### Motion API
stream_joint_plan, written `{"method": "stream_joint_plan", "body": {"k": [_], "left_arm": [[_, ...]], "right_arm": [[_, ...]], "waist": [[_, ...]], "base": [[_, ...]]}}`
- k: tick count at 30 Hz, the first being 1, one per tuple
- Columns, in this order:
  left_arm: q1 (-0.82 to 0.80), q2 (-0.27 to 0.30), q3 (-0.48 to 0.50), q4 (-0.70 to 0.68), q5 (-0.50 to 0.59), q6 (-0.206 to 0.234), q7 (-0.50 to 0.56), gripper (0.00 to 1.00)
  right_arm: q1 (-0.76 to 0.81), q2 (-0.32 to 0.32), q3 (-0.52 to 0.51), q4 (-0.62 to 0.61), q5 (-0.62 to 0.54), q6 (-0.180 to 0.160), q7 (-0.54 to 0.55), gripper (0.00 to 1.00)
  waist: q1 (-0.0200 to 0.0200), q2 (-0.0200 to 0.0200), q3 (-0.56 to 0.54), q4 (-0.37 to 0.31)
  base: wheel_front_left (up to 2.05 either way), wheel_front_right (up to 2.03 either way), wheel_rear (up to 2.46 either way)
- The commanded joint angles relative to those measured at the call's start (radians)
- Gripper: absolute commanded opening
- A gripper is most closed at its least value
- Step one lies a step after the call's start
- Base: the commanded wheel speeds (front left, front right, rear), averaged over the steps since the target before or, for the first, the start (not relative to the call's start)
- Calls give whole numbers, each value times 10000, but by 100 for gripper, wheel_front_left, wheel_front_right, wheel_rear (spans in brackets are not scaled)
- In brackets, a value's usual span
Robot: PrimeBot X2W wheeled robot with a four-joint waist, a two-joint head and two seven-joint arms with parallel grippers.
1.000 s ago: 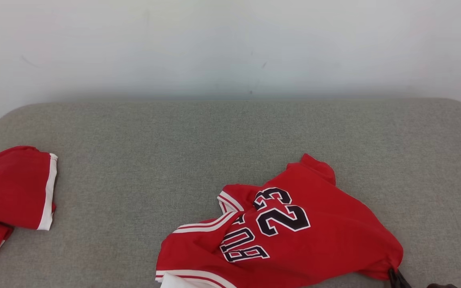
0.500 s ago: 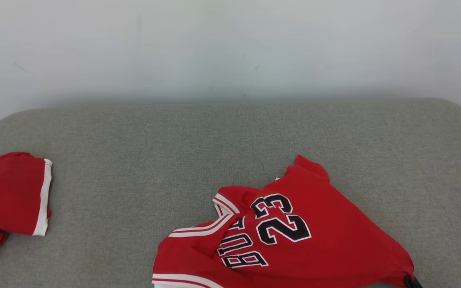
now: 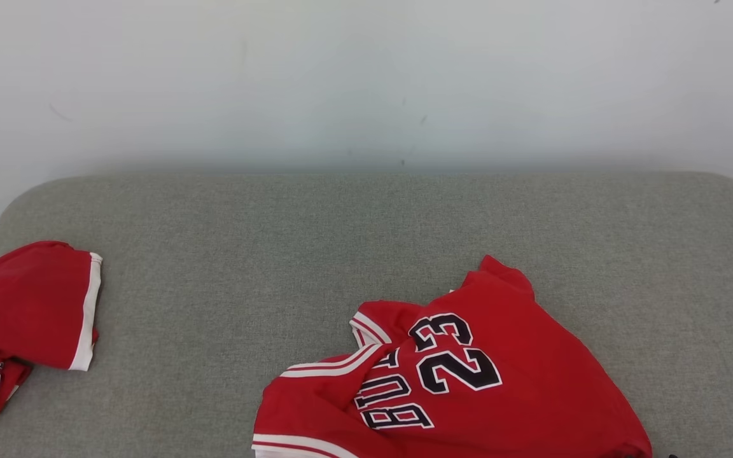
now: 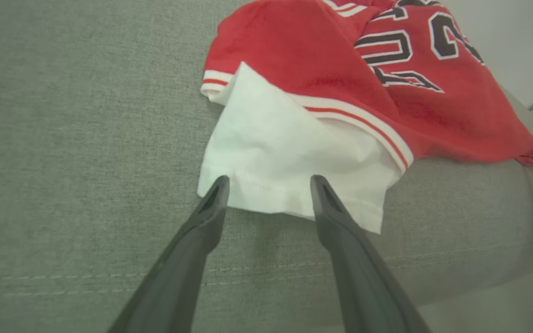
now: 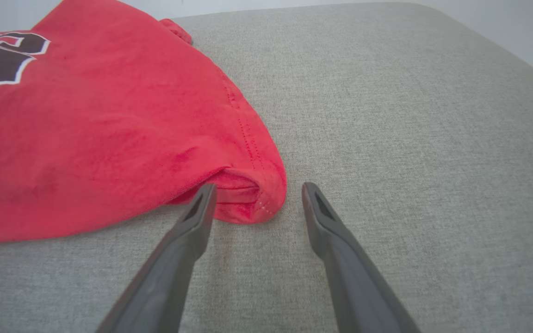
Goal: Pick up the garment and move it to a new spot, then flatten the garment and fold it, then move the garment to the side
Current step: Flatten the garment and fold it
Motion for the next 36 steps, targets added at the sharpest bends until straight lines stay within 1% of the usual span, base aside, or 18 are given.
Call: {"method": "stream_joint_plan", "body": {"k": [1, 5, 9, 16, 22, 27, 29, 30, 31, 32, 33, 34, 35, 36], "left_arm": [[200, 15, 224, -394, 185, 70, -38, 100], [605, 102, 609, -1048, 356, 59, -33, 100], [622, 155, 825, -1083, 455, 32, -35, 100], [128, 360, 608, -350, 404, -38, -36, 100], [-372, 486, 304, 237, 337, -85, -37, 100], [-925, 554, -193, 854, 208, -69, -37, 100], [-1172, 572, -398, 1290, 79, -71, -37, 100], [-1281, 559, -379, 1414, 34, -72, -37, 100], [-1345, 545, -407, 1595, 16, -72, -36, 100], [-1397, 512, -491, 1742, -71, -73, -36, 100], [-1471, 486, -593, 1858, -166, -73, -36, 51], [-1553, 494, -652, 1938, -228, -73, -34, 14], [-1598, 489, -645, 1946, -321, -73, -34, 0], [-1602, 495, -662, 1985, -401, -74, -36, 0]], "right_arm": [[153, -54, -42, -50, 86, 17, -38, 100], [209, -99, -130, -173, 32, 17, -62, 100], [243, -77, -195, -241, -19, 17, -82, 100], [63, -22, -214, -30, -70, 17, 17, 100], [-327, 153, -51, 319, -127, 17, 44, 100], [-761, 229, 173, 871, -132, 17, 40, 100], [-1069, 258, 316, 1368, -73, 17, 40, 100], [-1178, 280, 372, 1533, -25, 17, 31, 95], [-1280, 307, 444, 1701, 9, 17, 26, 49], [-1365, 310, 503, 1852, 28, 17, 18, 0], [-1438, 295, 570, 1986, 47, 17, 14, 0], [-1485, 288, 629, 2060, 85, 17, 2, 0], [-1539, 295, 662, 2140, 116, 17, -6, 0], [-1572, 293, 679, 2209, 148, 15, -32, 0]], "waist": [[0, 0, -3, 19], [0, 0, 13, 14], [0, 0, 36, -14], [0, 0, 72, -105], [0, 0, 166, -204], [0, 0, 244, -201], [0, 0, 251, -233], [0, 0, 245, -234], [0, 0, 238, -238], [0, 0, 226, -241], [0, 0, 206, -235], [0, 0, 193, -228], [0, 0, 180, -221], [0, 0, 164, -214]], "base": [[0, 0, 0], [0, 0, 0], [0, 0, 0], [0, 0, 0], [0, 0, 0], [0, 0, 0], [0, 0, 0], [0, 0, 0], [0, 0, 0], [0, 0, 0], [0, 0, 0], [0, 0, 0], [0, 0, 0], [0, 0, 0]]}}
